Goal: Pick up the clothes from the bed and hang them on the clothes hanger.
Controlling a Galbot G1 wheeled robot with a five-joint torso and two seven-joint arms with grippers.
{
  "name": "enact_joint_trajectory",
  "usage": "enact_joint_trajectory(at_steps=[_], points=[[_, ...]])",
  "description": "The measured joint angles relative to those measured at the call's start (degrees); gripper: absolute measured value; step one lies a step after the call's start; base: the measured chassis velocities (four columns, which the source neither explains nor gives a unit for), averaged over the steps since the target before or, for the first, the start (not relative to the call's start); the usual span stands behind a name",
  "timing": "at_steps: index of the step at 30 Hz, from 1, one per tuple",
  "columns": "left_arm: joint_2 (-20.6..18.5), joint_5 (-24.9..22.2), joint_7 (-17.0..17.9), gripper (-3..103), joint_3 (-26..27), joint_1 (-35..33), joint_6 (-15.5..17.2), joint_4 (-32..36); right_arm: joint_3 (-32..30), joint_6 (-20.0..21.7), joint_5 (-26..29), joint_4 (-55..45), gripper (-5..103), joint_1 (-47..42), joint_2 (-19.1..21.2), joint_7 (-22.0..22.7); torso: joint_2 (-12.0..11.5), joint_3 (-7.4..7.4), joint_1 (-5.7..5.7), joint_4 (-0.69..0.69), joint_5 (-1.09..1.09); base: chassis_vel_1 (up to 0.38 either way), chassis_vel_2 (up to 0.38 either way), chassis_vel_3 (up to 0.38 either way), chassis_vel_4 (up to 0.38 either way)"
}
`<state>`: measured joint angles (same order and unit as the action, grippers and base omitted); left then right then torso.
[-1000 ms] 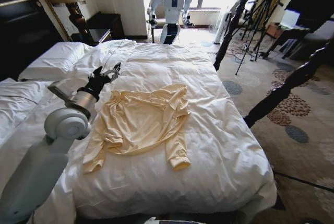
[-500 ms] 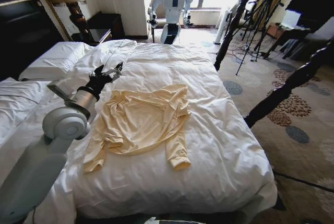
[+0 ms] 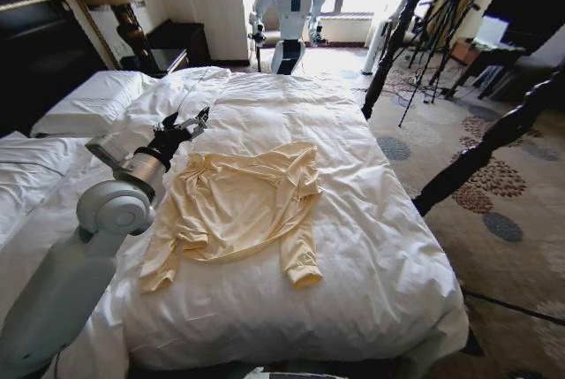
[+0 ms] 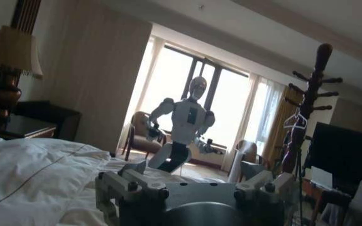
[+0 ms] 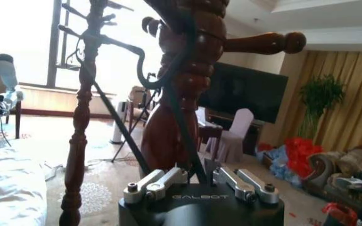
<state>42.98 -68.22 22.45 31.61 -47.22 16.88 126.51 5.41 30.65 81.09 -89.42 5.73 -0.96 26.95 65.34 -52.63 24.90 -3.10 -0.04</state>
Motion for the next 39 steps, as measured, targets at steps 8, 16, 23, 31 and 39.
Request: enact_joint_trajectory(at_steps=[8,16,23,31,39], points=[[0.0,0.0,-0.3,100,0.5,-0.2,-0.3,0.2,0.0,0.0,0.3,-3.0,-2,0.1,0.1,1.2,0.0,0.0,0.0,0.0,0.02,0.0,0.0,0.0,0.0],[0.3,0.5,-0.3,100,1.5,-1.4,-0.4,1.1,-0.7,-0.8,0.4,-10.1,-2,1.0,2.0,3.3,0.0,0.01,0.0,-0.03,0.03,0.0,0.0,0.0,0.0],[0.5,1.7,-0.3,100,1.7,-2.5,-1.0,2.1,-1.1,-0.8,1.5,-15.5,0,1.3,2.2,3.9,0.0,0.01,0.0,-0.02,0.02,0.0,0.0,0.0,0.0],[0.9,3.9,-0.5,100,3.8,-5.6,-1.5,3.0,-0.6,-0.7,4.3,-20.8,0,0.9,2.4,7.0,0.0,0.02,-0.01,-0.03,0.02,0.0,0.0,0.0,0.0],[1.2,7.1,-1.5,100,5.1,-7.5,-2.4,2.7,0.1,-0.8,5.7,-27.3,0,-0.2,1.0,11.1,0.0,0.0,0.02,0.01,-0.02,0.0,0.0,0.0,0.0]])
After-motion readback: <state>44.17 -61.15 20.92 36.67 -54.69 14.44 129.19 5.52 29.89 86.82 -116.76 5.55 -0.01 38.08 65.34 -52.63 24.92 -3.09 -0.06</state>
